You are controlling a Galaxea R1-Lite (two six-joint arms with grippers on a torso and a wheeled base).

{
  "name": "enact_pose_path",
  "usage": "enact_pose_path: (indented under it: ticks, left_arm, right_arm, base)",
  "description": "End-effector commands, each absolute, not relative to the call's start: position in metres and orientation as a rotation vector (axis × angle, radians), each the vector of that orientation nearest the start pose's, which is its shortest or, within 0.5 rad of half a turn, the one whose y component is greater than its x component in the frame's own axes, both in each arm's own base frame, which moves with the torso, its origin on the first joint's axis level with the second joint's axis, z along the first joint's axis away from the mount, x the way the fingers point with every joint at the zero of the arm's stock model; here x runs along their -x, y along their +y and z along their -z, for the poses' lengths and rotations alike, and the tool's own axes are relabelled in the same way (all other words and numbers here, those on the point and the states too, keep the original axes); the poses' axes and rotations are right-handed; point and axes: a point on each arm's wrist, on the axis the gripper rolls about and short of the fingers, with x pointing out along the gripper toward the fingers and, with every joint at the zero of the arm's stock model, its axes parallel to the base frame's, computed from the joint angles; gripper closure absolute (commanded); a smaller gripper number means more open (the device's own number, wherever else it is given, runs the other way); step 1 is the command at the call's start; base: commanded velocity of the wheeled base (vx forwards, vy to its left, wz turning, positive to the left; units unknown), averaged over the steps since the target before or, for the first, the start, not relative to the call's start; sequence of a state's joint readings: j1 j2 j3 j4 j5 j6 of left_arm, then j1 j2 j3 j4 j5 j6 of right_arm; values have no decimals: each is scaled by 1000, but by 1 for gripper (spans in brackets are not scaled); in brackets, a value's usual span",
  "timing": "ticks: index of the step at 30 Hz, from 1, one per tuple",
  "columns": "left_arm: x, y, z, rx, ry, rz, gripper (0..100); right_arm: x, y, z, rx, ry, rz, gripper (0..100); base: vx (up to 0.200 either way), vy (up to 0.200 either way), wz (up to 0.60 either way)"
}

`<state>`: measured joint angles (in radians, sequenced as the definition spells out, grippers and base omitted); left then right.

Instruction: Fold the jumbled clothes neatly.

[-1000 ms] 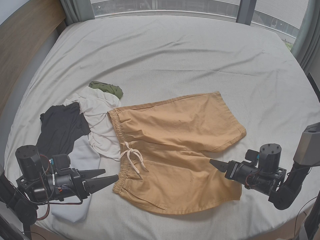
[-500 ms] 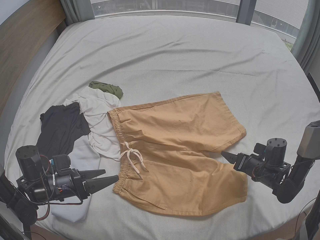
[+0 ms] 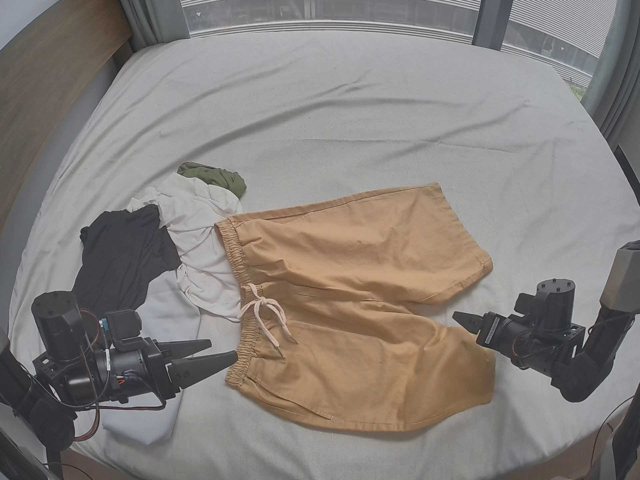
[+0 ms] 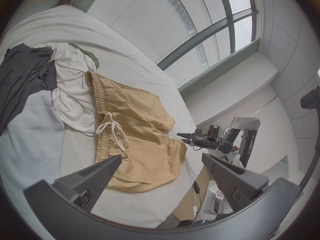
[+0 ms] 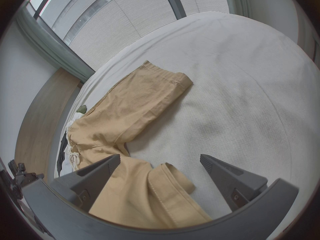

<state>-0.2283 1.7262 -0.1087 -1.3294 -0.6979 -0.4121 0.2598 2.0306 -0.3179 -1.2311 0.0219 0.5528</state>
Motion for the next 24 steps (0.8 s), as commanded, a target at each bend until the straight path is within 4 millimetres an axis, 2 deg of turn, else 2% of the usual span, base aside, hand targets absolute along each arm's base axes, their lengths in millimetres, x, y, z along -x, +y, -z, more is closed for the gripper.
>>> enact_pose_path:
  ticks: [1, 7, 8, 20, 24]
  left_arm:
    - [-198, -61, -91, 449, 477, 849, 0]
    - [-198, -61, -91, 449, 477, 849, 0]
    - [-198, -61, -91, 449, 477, 849, 0]
    - [-198, -61, -91, 450, 477, 847, 0]
    - [-198, -61, -91, 449, 477, 849, 0]
  right_arm:
    - [-266, 67, -40, -523, 540, -131, 0]
    - [-265, 68, -39, -554, 562, -125, 0]
    - [-265, 69, -38, -559, 568, -123, 100]
    - [-266, 69, -37, -609, 609, -148, 100]
    - [-266, 68, -50, -615, 560, -160, 100]
  base:
    - [0, 0, 0]
    - [0, 0, 0]
    - [0, 0, 0]
    - [0, 0, 0]
    - [0, 0, 0]
